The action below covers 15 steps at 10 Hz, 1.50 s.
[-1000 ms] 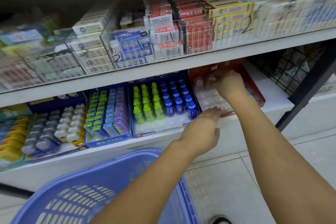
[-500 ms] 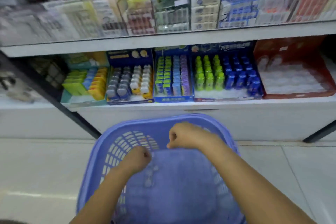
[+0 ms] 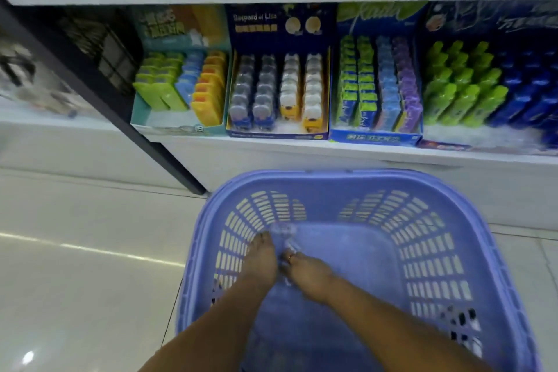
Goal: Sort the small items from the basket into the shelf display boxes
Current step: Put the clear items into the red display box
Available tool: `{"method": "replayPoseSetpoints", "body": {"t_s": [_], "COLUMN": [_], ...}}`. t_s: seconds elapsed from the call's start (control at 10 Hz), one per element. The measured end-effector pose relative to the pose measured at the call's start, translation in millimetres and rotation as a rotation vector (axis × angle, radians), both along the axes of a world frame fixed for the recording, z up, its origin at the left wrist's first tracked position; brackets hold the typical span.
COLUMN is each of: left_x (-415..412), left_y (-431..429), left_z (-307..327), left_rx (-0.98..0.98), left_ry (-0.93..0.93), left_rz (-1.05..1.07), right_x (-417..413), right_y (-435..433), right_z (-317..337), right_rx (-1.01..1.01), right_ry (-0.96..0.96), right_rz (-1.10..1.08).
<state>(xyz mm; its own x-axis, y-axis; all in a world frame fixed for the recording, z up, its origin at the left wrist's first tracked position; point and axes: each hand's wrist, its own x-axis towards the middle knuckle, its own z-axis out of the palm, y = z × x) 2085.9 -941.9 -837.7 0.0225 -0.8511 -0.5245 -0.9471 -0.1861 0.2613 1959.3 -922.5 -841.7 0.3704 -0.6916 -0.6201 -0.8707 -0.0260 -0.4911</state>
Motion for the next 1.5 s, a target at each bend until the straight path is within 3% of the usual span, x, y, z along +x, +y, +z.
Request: {"method": "replayPoseSetpoints", "body": {"t_s": [0.2, 0.3, 0.4, 0.5, 0.6, 0.7, 0.8, 1.0, 1.1, 1.2, 1.3, 1.5], "left_x": [-5.0, -4.6, -7.3, -20.1, -40.8, -60.7, -82.8, -143.0, -176.3, -205.5, -227.5, -255.2], "left_y": [-7.1, -4.1, 1.5, -0.8, -8.7, -13.8, -18.0, -29.3, -28.7, -27.5, -26.8, -34.8], "left_z": [-22.1, -26.6, -25.4, -0.9, 35.3, 84.2, 134.0, 221.0, 247.2, 259.8, 269.1, 268.9], "left_rx": [-0.07, 0.026, 0.084, 0.152, 0.239, 0.281, 0.227, 0.122, 0.041, -0.199, -0.302, -0.297], "left_ry": [-0.097, -0.06, 0.007, 0.219, 0.609, 0.977, 1.084, 1.3, 1.33, 1.179, 1.155, 1.127], "left_rz": [0.12, 0.197, 0.206, 0.354, 0.592, 0.532, 0.328, 0.207, 0.161, 0.085, 0.002, -0.08], "right_x": [-13.4, -23.1, -31.3, -40.8, -62.4, -97.5, -142.4, -232.5, -276.7, -325.1, -367.2, -419.5], "right_y": [-12.8, -21.4, -38.6, -57.0, -66.9, -68.1, -62.6, -40.3, -34.2, -34.3, -45.5, -98.9], "right_z": [-3.0, 8.0, 31.8, 71.3, 118.6, 166.8, 210.4, 275.1, 290.0, 292.0, 285.4, 267.8], "right_rx": [0.042, 0.101, 0.03, 0.007, 0.124, 0.161, 0.103, -0.196, -0.462, -0.665, -0.816, -0.959], "right_ry": [-0.102, -0.312, -0.292, -0.276, -0.436, -0.603, -0.786, -1.086, -0.92, -0.661, -0.486, -0.058], "right_rz": [-0.155, -0.293, -0.196, -0.134, -0.143, -0.2, -0.351, -0.675, -0.831, -0.999, -1.135, -1.293]}}
